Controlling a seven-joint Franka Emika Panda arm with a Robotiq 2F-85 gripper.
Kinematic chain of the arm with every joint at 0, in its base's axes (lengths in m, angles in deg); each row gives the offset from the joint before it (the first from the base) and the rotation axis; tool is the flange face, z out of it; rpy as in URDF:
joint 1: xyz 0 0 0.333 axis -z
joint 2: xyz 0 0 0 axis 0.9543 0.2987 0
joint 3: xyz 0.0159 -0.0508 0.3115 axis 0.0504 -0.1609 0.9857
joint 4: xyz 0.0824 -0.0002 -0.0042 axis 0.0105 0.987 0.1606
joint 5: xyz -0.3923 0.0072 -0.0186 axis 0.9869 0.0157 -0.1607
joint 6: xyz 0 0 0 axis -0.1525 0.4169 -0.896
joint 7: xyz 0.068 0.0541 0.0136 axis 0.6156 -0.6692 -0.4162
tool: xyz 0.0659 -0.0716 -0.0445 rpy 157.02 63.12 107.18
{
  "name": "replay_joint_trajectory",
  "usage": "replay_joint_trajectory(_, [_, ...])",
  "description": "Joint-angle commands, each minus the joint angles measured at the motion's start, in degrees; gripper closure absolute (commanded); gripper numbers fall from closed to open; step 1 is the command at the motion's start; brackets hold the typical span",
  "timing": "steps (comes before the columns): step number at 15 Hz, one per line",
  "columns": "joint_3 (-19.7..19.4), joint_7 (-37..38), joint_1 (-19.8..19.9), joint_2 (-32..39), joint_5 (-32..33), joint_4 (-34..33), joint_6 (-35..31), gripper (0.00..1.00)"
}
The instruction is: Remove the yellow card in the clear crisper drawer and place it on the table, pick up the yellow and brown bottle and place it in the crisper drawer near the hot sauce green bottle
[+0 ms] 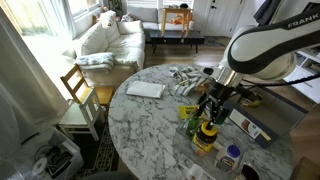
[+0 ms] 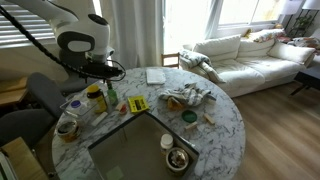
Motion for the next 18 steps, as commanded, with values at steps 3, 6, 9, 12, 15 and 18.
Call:
replay_joint_trajectory(3, [-1.33,-1.19,-0.06,-3.19,-0.16,-0.68,5.19,0.00])
replay_joint_trajectory(6, [-2.55,0.35,0.22,-5.74,2.26,-2.70,15.26,0.00])
replay_joint_trajectory(9, [-4.74,4.35,0.81,-7.74,3.71,-6.25,28.94,0.00])
replay_joint_trajectory(12, [-6.66,15.82,1.70,-8.72,4.71,-9.75,34.05,0.00])
replay_joint_trajectory(15, [-7.69,25.70,2.13,-8.34,4.44,-13.19,35.99,0.00])
replay_joint_trajectory(18, [-8.26,35.65,2.37,-8.36,4.51,-15.42,36.72,0.00])
